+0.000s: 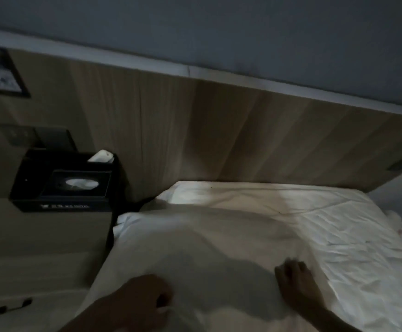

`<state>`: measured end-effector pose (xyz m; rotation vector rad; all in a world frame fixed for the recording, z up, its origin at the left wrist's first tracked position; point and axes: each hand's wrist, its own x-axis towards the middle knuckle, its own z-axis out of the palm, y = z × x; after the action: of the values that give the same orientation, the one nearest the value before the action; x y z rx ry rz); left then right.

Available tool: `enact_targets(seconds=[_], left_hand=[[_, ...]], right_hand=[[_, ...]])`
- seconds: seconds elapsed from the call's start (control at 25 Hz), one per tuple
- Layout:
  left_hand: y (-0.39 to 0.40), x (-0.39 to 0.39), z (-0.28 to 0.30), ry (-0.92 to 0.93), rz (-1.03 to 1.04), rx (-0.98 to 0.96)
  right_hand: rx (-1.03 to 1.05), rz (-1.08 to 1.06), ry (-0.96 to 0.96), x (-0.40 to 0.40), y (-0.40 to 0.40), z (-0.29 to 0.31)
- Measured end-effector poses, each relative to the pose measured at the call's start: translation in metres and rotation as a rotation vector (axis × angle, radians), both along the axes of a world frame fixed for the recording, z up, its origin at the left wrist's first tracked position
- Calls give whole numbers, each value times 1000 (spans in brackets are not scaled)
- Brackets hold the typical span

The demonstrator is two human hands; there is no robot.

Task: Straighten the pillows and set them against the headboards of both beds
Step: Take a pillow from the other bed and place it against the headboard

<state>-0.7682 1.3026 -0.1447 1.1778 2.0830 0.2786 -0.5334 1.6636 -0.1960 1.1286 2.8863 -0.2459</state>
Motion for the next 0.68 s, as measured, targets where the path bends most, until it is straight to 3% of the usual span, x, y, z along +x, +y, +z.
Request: enact_targets(seconds=[0.12,0.24,0.28,0.36,0.4,0.44,0.52,0.6,0.68], left_hand=[[27,4,-19,-50,56,30],[33,20,-58,-88,129,-6],[34,27,-70,-163,171,6],[37,37,-71,-395,354,106],[40,38,-65,-407,486,171],[42,38,-55,-362,630,244],[45,25,-34,-106,776,336],[40,0,-27,153,806,262],[26,-33,-46,257,829,173]], right_hand=[[33,37,137,-6,23,-71],[-22,11,585,17,37,-118],[-51,-12,657,24,35,-120],[-98,-23,664,32,32,-117],[-106,-34,630,33,31,-111],[-113,-40,590,30,32,-103],[-136,41,590,24,36,-89],[-180,144,628,13,38,-76],[-182,214,666,-1,41,-70]])
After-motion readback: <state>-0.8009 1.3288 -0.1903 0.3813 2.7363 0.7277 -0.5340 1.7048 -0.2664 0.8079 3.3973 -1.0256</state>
